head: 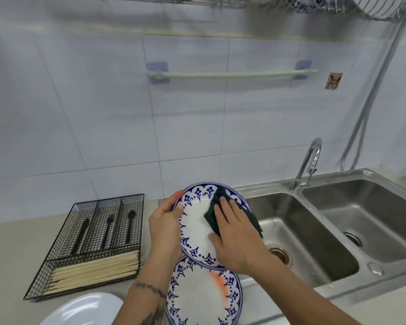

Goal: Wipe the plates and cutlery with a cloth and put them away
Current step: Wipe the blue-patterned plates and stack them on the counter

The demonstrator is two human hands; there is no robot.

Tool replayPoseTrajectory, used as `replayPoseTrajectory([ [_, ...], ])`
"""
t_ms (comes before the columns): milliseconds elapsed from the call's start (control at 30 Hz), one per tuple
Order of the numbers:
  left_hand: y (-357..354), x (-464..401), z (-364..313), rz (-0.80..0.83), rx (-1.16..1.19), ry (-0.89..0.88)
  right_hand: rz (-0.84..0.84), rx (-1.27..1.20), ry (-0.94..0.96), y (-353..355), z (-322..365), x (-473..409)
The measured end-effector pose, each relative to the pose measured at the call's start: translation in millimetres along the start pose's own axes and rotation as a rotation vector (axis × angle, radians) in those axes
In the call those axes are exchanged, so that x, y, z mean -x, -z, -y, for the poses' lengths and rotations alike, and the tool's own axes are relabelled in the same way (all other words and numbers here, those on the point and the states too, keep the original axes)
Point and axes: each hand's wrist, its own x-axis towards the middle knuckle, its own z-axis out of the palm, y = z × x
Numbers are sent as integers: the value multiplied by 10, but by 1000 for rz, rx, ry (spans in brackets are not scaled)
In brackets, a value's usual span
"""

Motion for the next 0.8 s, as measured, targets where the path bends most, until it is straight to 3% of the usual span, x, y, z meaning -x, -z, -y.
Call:
replayPoseTrajectory([
  [133,278,12,-103,-15,23,-2,98,-29,-87,-50,383,211],
  [267,463,-25,-91,-34,50,-16,149,-189,140,-80,735,242],
  [367,512,59,-58,23,62,7,94,-211,234,-79,753,20],
  [567,653,-69,-165,-80,150,-19,67,2,40,-79,519,-90],
  [667,681,-121,-204,-98,177,-18,140,-182,68,-43,706,125],
  [800,610,-125,-195,-49,157,-8,178,-334,251,30,942,192],
])
